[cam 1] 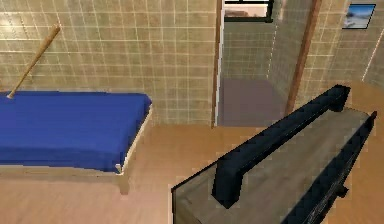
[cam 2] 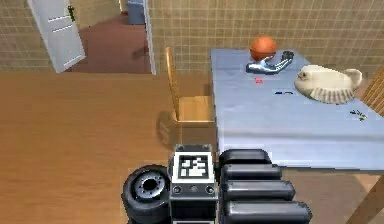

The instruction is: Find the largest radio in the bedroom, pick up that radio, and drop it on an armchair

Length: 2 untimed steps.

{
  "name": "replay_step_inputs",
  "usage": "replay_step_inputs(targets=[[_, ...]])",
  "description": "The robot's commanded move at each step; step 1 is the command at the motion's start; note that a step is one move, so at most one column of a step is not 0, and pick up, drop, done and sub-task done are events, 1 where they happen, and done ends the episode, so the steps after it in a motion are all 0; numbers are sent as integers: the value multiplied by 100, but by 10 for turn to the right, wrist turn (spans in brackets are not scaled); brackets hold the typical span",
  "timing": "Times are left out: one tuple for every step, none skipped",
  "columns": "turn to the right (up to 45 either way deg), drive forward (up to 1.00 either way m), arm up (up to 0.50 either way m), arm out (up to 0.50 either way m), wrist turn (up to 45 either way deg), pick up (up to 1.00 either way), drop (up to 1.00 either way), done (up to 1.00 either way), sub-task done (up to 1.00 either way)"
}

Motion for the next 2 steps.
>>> replay_step_inputs(targets=[[450, 0, 0, 0, 0, 0, 0, 0, 0], [60, 0, 0, 0, 0, 0, 0, 0, 0]])
